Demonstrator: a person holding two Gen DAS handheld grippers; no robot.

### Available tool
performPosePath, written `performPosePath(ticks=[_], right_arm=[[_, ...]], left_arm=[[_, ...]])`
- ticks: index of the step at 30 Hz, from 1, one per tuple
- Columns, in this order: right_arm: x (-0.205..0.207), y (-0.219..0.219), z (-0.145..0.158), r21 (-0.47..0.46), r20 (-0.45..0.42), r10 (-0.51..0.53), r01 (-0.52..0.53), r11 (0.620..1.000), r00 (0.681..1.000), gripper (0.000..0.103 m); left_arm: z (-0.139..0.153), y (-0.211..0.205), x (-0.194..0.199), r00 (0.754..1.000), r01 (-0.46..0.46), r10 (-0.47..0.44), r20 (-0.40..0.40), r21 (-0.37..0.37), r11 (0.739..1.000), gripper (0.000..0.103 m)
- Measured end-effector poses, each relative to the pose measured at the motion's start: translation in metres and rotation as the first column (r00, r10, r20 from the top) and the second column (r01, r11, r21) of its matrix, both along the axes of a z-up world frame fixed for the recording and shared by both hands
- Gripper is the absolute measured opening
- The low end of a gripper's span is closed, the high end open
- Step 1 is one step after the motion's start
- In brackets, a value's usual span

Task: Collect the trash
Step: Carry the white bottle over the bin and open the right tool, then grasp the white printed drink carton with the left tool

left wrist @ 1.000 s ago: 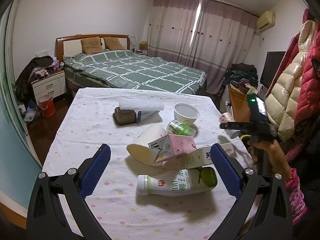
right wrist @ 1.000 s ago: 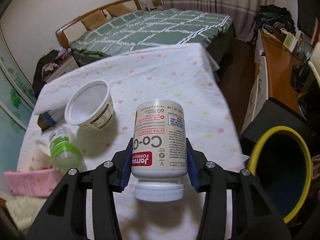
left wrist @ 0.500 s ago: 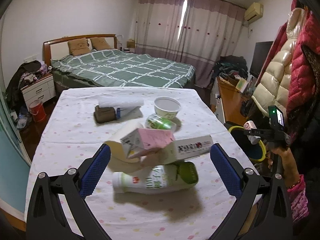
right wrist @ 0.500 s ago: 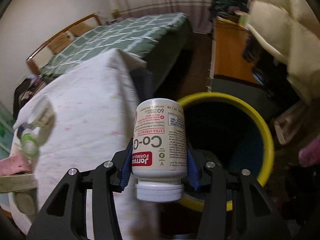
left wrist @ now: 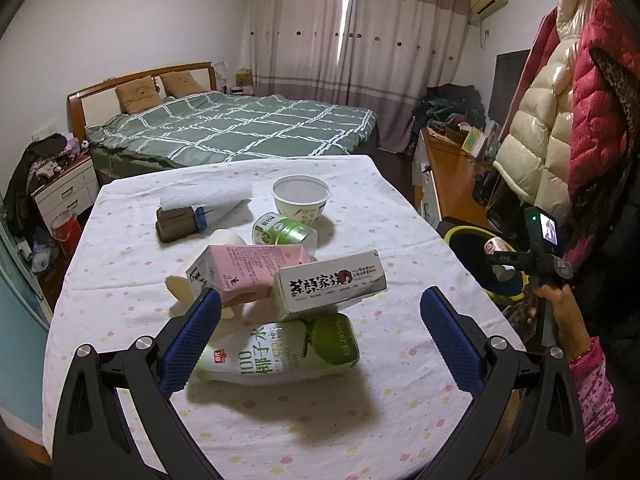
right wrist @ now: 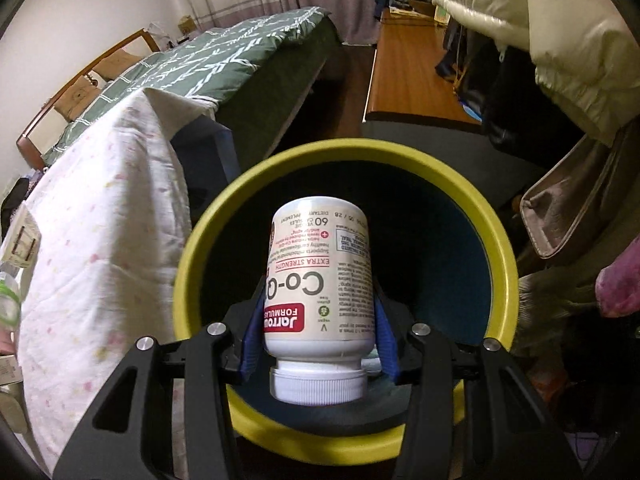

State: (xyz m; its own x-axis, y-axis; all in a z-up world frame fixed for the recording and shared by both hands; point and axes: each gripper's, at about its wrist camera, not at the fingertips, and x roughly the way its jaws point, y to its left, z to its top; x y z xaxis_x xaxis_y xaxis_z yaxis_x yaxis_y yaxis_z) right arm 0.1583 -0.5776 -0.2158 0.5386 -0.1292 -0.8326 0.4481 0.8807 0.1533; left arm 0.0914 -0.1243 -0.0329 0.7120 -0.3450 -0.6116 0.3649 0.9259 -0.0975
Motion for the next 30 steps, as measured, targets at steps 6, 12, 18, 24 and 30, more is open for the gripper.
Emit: performPosePath(ticks=[6,12,18,24,30], right_arm=[[-0.002,-0.001,0.001,-0.032,0.009,-0.004,0.004,0.999,1.000,0.060],[-0.010,0.005,0.007,-0.035,0.030,0.008,-0.007,0.999,1.000,0.061],[-0.016,0.011,0.010,-0.024,0.047,0.022,-0.021,1.000,0.999,0.061],[-0.018,0.012,0.014,-0.015,0.059,0.031,-0.030,0.999,0.998,0.061],[-0.021,0.011,0.014,-0.010,0.064,0.034,-0.033,0.999,0.997,0.061]], left_arm=[[0.000,-0.003,0.002,1.000,-0.008,0.008,-0.006,0.010,1.000,0.098],[-0.008,-0.009,0.007,1.000,-0.002,0.003,-0.020,0.025,1.000,0.098],[-0.017,-0.018,0.012,0.999,-0.001,0.003,-0.034,0.042,0.999,0.098],[-0.025,-0.029,0.025,0.999,-0.023,0.025,-0.027,0.054,0.998,0.098],[-0.031,-0.037,0.038,0.998,-0.052,0.054,-0.030,0.068,0.996,0.098]])
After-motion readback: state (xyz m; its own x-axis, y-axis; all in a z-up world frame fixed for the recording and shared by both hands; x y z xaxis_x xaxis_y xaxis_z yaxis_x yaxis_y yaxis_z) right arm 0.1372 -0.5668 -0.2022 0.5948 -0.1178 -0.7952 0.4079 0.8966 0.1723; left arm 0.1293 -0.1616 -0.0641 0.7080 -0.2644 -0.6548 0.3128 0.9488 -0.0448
